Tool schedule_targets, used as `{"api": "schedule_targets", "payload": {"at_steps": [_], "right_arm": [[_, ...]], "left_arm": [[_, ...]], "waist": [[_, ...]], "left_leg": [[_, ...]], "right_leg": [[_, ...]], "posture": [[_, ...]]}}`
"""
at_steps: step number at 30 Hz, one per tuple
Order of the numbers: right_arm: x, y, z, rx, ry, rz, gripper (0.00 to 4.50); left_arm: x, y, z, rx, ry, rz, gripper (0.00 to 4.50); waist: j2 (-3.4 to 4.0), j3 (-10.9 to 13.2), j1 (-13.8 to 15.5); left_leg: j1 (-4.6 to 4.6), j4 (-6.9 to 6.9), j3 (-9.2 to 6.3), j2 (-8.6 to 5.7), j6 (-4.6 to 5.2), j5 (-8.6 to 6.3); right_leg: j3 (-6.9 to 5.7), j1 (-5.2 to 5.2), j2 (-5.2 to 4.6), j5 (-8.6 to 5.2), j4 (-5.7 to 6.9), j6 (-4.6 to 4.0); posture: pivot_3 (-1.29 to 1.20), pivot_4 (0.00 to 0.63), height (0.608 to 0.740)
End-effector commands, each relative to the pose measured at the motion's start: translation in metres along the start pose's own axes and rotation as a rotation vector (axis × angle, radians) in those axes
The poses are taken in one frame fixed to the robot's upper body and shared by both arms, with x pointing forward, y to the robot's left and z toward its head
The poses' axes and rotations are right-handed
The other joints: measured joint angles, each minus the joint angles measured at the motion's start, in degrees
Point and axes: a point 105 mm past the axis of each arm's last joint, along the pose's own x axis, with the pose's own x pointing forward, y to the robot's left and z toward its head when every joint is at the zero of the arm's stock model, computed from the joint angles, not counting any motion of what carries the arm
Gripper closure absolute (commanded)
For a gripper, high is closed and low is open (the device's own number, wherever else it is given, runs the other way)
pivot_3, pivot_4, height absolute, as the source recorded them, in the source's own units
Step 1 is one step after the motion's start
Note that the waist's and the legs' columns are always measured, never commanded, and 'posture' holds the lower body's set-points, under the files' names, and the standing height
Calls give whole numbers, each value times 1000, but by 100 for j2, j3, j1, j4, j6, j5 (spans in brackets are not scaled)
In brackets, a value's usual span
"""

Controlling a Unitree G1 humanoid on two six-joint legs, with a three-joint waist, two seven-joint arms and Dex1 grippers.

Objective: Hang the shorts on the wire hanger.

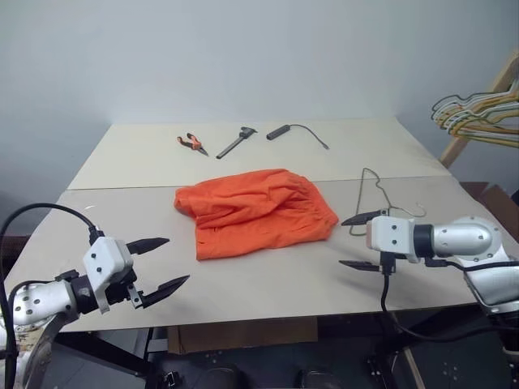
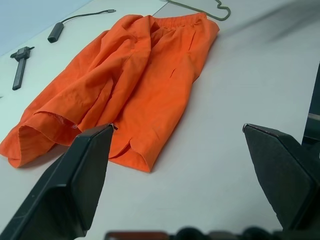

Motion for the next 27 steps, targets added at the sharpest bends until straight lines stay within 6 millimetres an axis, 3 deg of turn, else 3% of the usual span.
{"api": "schedule_targets", "payload": {"at_steps": [1, 8, 16, 22, 27], "right_arm": [[-1, -8, 8, -49, -15, -25, 10], [3, -8, 8, -45, -20, -26, 10], [10, -13, 6, -45, -16, -58, 10], [13, -16, 13, -38, -24, -104, 10], [15, -9, 14, -22, -22, -130, 10]], "left_arm": [[0, 1, 8, 36, 4, 5, 0], [1, 3, 10, 31, -12, 29, 0], [10, -2, -8, 42, 64, 17, 0], [25, 6, -19, 101, 120, -16, 0], [49, 19, -25, 174, 169, -71, 0]], "waist": [[0, 0, 4], [0, 0, 20], [0, 0, 21], [1, -1, 11], [0, -1, -5]], "left_leg": [[0, 0, 0, 0, 0, 0], [0, 0, 2, 0, 0, 0], [1, 0, 9, 0, 1, -1], [1, 0, 14, -1, 2, -1], [0, 0, 17, -2, 2, -1]], "right_leg": [[0, 0, 0, 0, 0, 0], [3, 0, 0, 1, 0, 0], [8, 0, 1, 2, 1, 1], [9, -3, 2, 4, 2, 1], [10, -4, 5, 7, 1, 4]], "posture": [[51, 0, 740], [53, 0, 740], [38, 0, 740], [-2, 0, 740], [-26, 0, 740]]}}
